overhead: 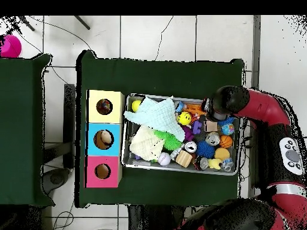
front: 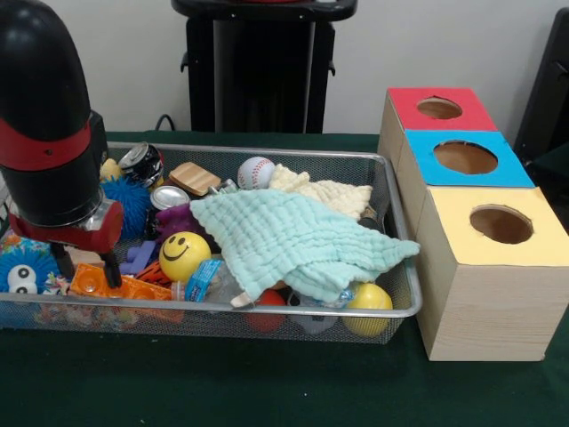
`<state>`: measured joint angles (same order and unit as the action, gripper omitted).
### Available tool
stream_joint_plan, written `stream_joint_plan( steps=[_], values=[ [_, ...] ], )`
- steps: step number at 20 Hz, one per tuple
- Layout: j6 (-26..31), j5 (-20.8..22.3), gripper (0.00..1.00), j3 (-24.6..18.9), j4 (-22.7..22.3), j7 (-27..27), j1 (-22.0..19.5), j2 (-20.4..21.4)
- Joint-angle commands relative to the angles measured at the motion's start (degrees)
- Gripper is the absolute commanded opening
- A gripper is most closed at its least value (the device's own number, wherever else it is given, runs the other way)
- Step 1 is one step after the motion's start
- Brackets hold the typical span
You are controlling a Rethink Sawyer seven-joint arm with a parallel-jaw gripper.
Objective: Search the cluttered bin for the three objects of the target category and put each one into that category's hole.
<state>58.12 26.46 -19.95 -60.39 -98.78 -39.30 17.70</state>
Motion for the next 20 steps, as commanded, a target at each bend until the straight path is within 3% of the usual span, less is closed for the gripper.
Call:
stream_joint_plan(
  steps=[1, 16, 17, 20],
  values=[
    [8.4, -0.8, 1.0, -0.5, -5.7, 8.5, 0.0, -0.2],
    [3.3, 2.0, 1.0, -0.9, -2.6, 8.8, 0.3, -2.1],
    [0.7, 3.2, 0.0, -0.7, -2.3, 8.7, 0.5, -1.8],
    [-5.6, 5.3, 0.0, -0.5, -2.9, 8.0, 0.8, -1.0]
  ],
)
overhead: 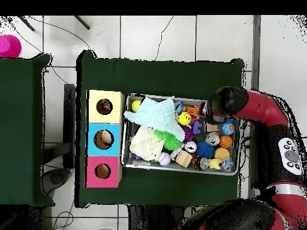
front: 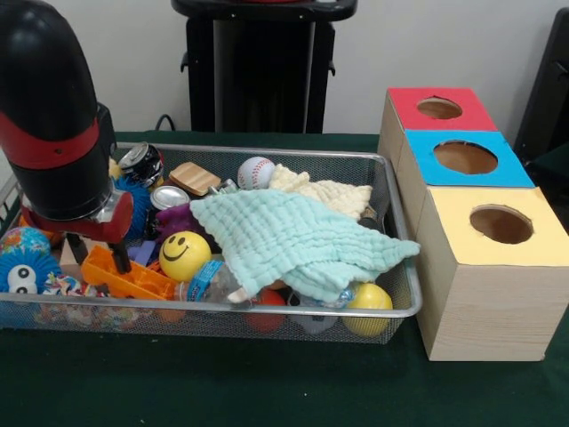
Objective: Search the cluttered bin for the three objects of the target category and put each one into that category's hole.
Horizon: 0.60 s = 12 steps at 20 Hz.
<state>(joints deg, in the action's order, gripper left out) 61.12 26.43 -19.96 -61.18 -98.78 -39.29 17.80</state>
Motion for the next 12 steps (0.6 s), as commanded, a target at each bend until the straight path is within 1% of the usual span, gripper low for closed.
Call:
stream_joint_plan(
  steps=[1, 3, 5, 7, 9, 12],
  values=[
    [-9.1, 5.2, 0.0, -0.7, -2.1, 7.9, 0.7, -1.3],
    [-11.2, 5.8, 0.0, -0.8, -2.8, 7.3, 0.8, -0.8],
    [-10.7, 5.1, 0.0, -1.0, -3.7, 7.0, 0.8, 0.1],
    [-9.9, 4.2, 0.0, -1.0, -5.8, 6.6, 0.8, 1.9],
    [-8.1, 2.4, 0.0, -0.7, -9.8, 5.0, 1.0, 5.7],
    [-4.2, -1.8, 0.0, -0.8, -17.6, 1.9, 1.4, 13.9]
  ],
)
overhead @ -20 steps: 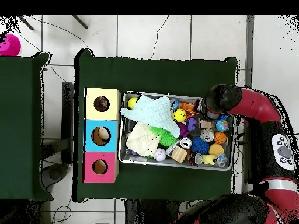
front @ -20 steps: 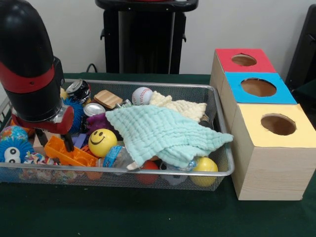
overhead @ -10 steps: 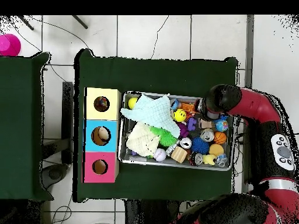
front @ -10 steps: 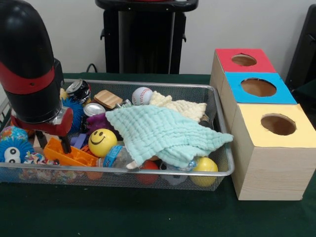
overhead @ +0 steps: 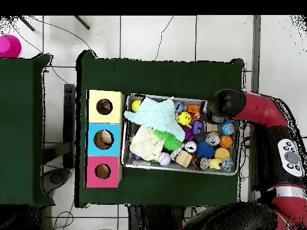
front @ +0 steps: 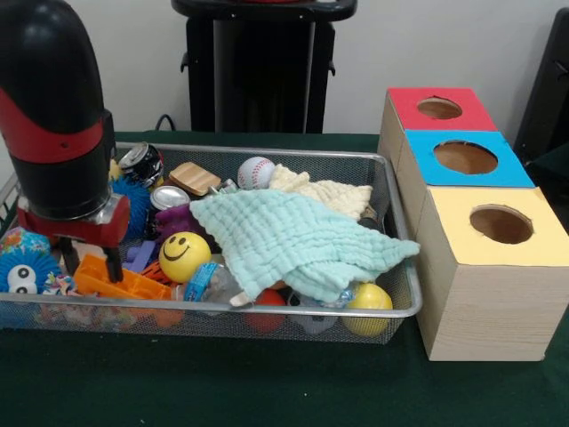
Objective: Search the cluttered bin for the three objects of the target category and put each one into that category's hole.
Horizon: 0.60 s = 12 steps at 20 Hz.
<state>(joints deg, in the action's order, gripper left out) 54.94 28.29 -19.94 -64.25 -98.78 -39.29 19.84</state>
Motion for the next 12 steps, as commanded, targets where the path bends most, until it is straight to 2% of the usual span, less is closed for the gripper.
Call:
stream_joint_plan(
  steps=[1, 6, 12],
  values=[
    [3.6, -5.1, 0.0, -0.9, -16.5, 1.0, 1.5, 14.5],
    [13.6, -12.2, 0.0, 0.7, -22.2, -3.7, 3.4, 23.2],
    [21.5, -19.2, 0.0, 2.3, -24.8, -8.9, 6.2, 27.2]
  ],
)
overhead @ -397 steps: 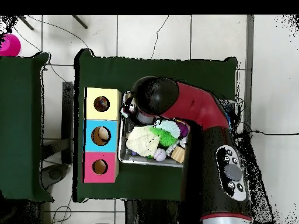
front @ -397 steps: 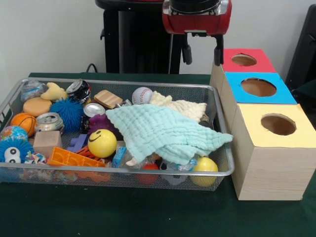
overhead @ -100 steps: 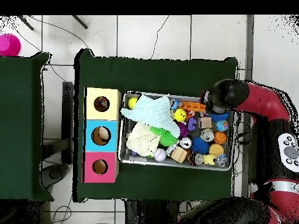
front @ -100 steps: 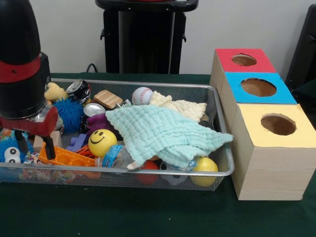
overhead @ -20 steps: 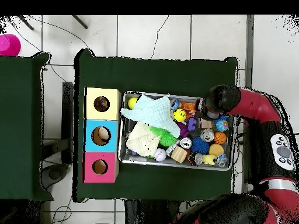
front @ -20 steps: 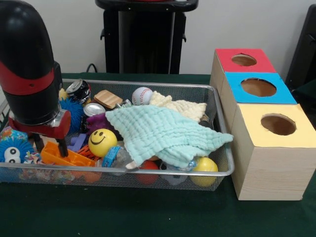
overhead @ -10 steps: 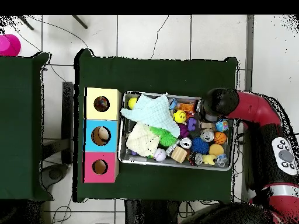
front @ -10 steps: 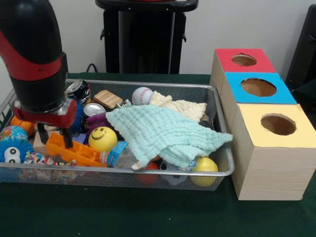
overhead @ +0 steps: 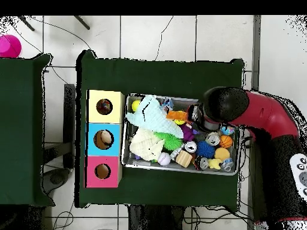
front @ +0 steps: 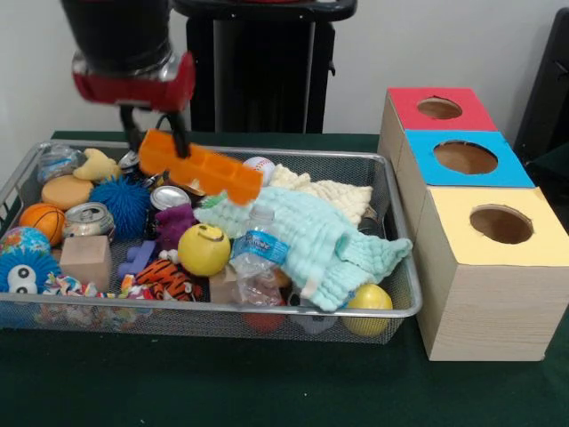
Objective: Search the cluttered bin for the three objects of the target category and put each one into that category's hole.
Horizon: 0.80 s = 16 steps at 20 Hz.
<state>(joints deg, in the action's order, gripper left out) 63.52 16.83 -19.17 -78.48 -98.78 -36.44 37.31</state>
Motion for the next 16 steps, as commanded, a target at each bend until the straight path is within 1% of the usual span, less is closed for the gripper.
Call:
stream_joint_plan(
  steps=[1, 6, 8, 13, 16],
  values=[
    [13.0, -8.3, 0.0, 1.8, -10.9, -9.1, 3.7, 10.0],
    [12.3, -12.1, 0.0, 3.4, -13.8, -11.2, 6.6, 11.5],
    [12.3, -13.1, 0.0, 4.2, -14.4, -12.0, 7.7, 11.1],
    [7.2, -13.1, 0.0, 6.3, -16.2, -12.4, 10.0, 10.1],
    [4.7, -12.6, 0.0, 7.3, -16.2, -12.3, 11.0, 9.1]
  ],
)
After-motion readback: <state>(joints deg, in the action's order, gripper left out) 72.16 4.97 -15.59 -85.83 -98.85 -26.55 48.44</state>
